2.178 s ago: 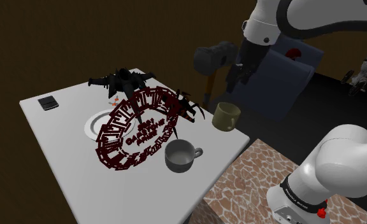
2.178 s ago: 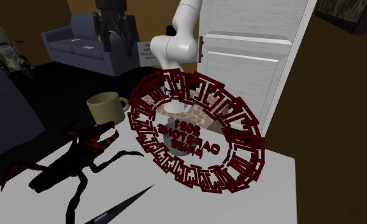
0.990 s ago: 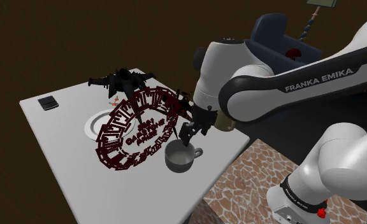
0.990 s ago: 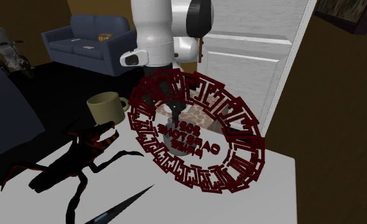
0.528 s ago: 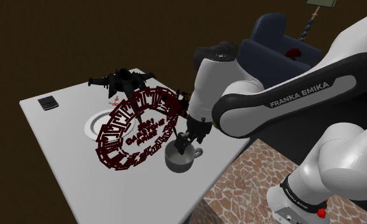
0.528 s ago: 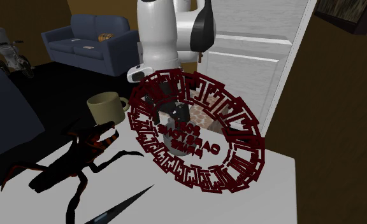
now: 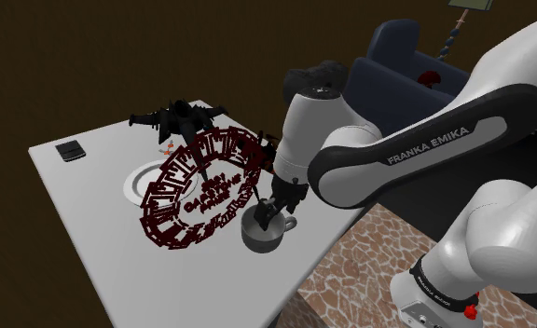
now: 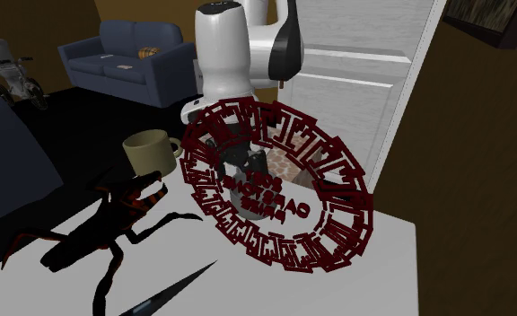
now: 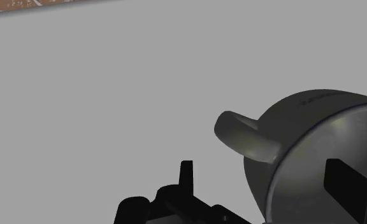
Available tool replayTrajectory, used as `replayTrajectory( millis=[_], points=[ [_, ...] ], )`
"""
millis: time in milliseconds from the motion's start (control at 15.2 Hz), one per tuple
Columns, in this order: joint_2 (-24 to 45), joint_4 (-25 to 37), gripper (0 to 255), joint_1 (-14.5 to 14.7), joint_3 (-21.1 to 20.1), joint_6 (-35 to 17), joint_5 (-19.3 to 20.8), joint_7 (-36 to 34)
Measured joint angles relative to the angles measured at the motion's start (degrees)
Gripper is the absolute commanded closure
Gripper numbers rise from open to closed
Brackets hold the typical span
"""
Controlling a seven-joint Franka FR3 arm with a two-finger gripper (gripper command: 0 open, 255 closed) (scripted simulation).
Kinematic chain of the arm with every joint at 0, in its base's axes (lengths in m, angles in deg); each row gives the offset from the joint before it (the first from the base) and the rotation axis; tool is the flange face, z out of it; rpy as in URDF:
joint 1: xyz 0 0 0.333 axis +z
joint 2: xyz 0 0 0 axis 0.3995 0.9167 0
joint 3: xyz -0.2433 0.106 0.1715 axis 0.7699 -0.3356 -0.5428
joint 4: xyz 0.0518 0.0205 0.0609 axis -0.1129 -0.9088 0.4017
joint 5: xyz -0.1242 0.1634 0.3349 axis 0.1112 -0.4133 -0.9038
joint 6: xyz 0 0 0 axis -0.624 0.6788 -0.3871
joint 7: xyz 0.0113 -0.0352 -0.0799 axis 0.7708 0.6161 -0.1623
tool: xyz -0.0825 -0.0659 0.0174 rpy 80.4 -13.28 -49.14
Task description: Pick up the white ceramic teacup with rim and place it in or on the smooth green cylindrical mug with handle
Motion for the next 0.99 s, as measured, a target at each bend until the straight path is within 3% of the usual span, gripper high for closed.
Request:
replayTrajectory(
  millis=[66, 726, 990],
  points=[
    [0.0, 0.0, 255, 0.0, 0.0, 0.0, 0.0, 0.0],
    [0.0, 0.0, 255, 0.0, 0.0, 0.0, 0.0, 0.0],
    [-1.9, 1.0, 255, 0.1, 0.5, 2.9, -0.2, 0.2]
  ],
)
